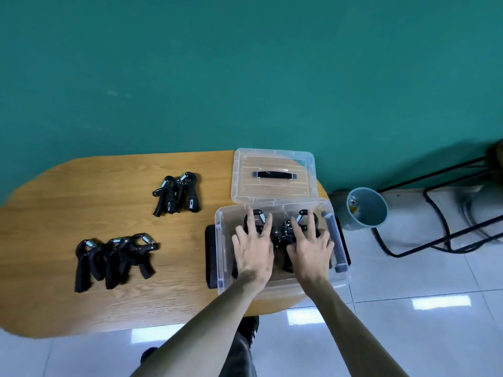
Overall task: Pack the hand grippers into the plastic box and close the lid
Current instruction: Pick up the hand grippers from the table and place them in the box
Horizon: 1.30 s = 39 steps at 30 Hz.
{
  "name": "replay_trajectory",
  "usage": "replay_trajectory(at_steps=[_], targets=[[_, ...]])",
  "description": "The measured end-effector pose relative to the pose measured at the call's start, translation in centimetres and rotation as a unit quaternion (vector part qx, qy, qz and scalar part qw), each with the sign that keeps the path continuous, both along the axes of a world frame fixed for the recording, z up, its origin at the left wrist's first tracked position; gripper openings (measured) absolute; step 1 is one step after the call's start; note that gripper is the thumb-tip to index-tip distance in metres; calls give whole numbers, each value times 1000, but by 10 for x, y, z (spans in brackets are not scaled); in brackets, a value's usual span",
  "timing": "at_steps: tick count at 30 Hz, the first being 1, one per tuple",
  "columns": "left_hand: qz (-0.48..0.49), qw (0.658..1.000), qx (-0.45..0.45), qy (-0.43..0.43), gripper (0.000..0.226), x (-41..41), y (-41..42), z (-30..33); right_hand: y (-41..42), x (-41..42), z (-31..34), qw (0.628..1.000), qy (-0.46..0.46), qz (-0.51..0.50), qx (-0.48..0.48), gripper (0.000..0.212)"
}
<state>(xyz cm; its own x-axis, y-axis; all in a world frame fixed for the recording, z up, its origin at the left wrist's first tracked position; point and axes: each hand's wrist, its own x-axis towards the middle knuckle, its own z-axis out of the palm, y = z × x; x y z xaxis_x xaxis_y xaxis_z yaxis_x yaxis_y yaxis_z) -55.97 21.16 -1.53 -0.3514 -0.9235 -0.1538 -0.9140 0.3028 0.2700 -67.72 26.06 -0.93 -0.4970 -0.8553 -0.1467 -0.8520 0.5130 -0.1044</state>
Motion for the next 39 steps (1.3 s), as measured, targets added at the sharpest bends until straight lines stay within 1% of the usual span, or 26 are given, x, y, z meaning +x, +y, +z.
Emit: replay_trajectory(at_steps=[4,8,14,19,22,25,28,32,35,39], targets=[[33,999,25,-22,69,-11,-1,-24,-1,-15,-27,999,-52,-6,4,72],[62,996,53,-42,66,-10,-3,-49,-1,-21,-56,996,-78,30,20,72],[74,991,84,-65,70,-10,1,-81,-8,-28,-87,991,-106,73,38,69],[58,988,104,-97,77,-12,-1,-95,-9,-35,-99,988,-126,84,32,70],[52,986,108,-112,75,-13,-3,-96,-10,-37,-100,987,-126,96,39,70],[51,988,96,-109,72,-11,-1,-99,-11,-35,-98,988,-104,98,62,68],[47,992,80,-87,67,-10,3,-96,-12,-30,-94,991,-68,99,66,67],[42,997,42,-42,63,-9,0,-78,-19,-24,-75,993,-26,113,16,62],[24,999,13,-23,61,-7,-10,-46,-28,-16,-53,993,-10,115,-10,55],[21,999,-14,-27,57,12,-25,-7,-40,1,-23,993,3,118,-20,53]])
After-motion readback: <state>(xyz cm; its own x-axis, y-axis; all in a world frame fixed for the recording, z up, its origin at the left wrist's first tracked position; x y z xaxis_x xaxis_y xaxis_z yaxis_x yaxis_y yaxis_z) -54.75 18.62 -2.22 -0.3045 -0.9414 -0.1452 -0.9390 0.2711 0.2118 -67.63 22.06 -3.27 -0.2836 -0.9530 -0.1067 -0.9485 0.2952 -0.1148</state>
